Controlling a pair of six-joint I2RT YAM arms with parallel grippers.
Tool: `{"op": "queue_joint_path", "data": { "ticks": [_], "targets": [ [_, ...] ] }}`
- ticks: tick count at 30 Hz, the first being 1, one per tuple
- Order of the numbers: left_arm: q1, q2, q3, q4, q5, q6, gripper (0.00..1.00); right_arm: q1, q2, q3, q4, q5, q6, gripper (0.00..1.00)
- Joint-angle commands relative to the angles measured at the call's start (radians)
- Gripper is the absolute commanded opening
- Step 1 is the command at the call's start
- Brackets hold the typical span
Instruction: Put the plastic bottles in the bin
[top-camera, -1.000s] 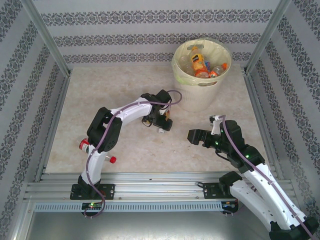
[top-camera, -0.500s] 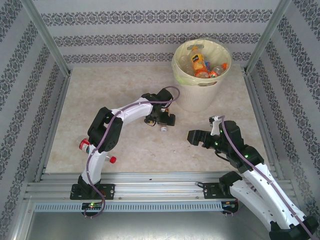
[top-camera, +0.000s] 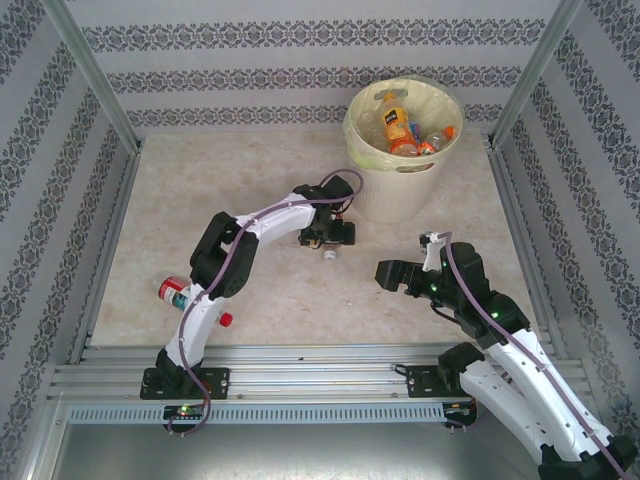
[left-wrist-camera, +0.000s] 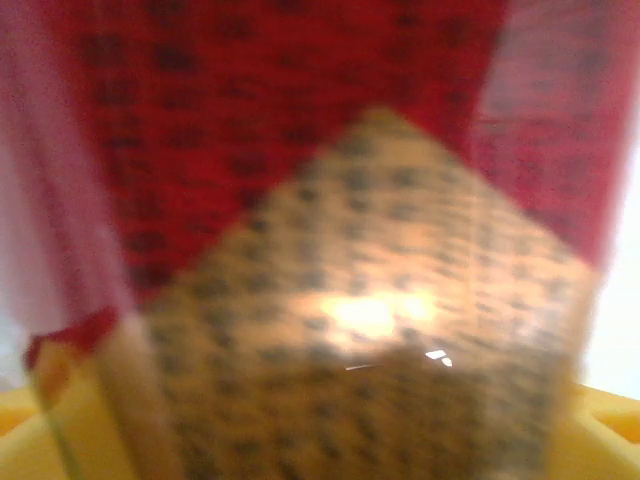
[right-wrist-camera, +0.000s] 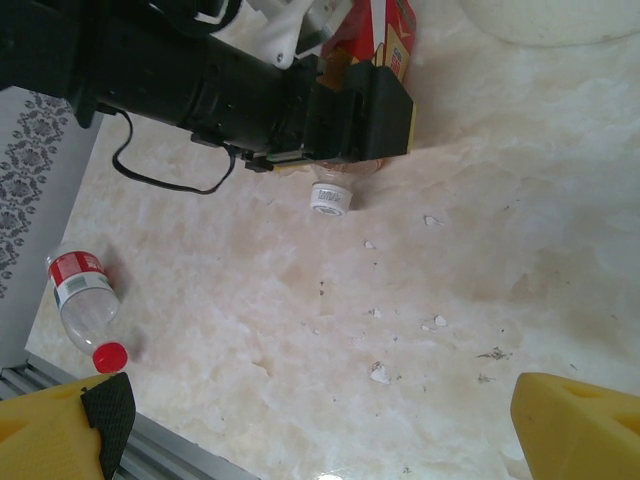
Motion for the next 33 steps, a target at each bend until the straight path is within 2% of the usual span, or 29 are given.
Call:
{"op": "queue_joint_path", "data": {
  "ticks": [1, 8, 13, 20, 27, 33],
  "targets": [
    [-0.010, 0.007, 0.002, -0.038, -0.022, -0.017, 0.87, 0.015, 0.015, 0.006, 0.003, 0.008, -0.008, 0.97],
    [-0.008, -0.010, -0.042, 0.014, 0.021, -0.001, 0.62, 0.014, 0.028, 0.003, 0.026, 0.008, 0.001, 0.97],
    [-0.008, -0.113, -0.155, 0.112, 0.044, 0.027, 0.62, 0.013, 0.033, -0.014, 0.031, 0.007, 0.021, 0.97],
    [-0.008, -0.335, -0.407, 0.296, 0.126, 0.074, 0.64, 0.011, 0.080, -0.004, 0.088, -0.012, 0.110, 0.96],
    [-0.016, -0.562, -0.631, 0.409, 0.217, 0.105, 0.66, 0.011, 0.145, -0.025, 0.273, -0.099, 0.264, 0.95],
    [-0.063, -0.735, -0.778, 0.482, 0.234, 0.098, 0.67, 0.017, 0.253, -0.017, 0.440, -0.160, 0.314, 0.96]
  ]
}}
